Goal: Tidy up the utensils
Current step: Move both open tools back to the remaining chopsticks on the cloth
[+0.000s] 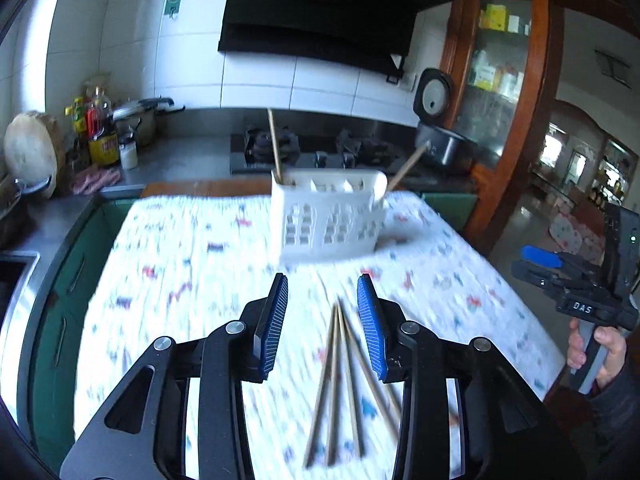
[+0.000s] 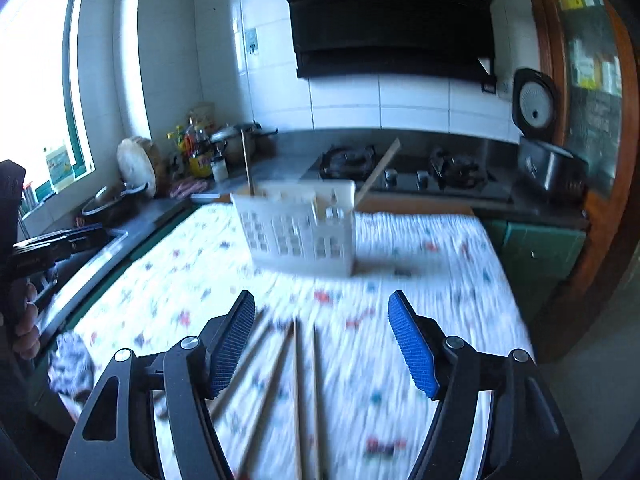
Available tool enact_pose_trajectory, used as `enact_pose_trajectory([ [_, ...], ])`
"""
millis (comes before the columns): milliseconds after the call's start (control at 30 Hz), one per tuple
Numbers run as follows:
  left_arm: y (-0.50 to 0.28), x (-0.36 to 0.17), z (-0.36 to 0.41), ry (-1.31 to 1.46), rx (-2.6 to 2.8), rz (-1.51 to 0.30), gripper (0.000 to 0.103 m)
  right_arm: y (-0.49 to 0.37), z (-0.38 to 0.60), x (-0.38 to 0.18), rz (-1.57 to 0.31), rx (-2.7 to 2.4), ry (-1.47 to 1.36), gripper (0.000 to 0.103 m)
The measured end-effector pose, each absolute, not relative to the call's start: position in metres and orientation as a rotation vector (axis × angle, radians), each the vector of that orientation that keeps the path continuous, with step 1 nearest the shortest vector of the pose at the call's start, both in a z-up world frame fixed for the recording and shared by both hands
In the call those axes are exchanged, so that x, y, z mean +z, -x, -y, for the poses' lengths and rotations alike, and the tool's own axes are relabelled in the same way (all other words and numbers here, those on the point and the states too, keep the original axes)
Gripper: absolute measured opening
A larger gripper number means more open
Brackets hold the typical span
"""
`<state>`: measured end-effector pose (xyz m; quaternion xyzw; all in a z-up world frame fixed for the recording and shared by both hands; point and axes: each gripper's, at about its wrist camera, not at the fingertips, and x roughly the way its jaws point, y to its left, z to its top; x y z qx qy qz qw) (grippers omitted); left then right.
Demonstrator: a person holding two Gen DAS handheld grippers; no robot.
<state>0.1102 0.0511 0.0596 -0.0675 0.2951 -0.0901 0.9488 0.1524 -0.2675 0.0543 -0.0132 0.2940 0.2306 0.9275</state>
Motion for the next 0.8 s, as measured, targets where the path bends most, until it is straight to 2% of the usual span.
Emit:
enact_pose_trajectory([
  [133,-0.087,0.029,-0.05,0.165,-0.187,-0.633,0.036,-0.127,0.273,0.014,-0.662,0.464,0.035,0.057],
  [400,-0.061,-0.031,-0.053,0.201,-0.182,-0.717,0.036,-0.096,0.273,-0.056,-0.727,0.401,0.127,0.046],
  [567,-0.053,-0.055,-0.058,0.221,-0.154,-0.763,0.034,-0.093,0.269,-0.076,-0.758,0.407,0.143,0.038],
  [667,-0.049,-0.062,-0.062,0.225,-0.148,-0.775,0.033,-0.096,0.269,-0.083,-0.776,0.408,0.141,0.028],
  [800,-0.046,-0.07,-0.067,0.231,-0.139,-0.793,0.028,-0.102,0.27,-0.085,-0.789,0.419,0.115,0.024],
])
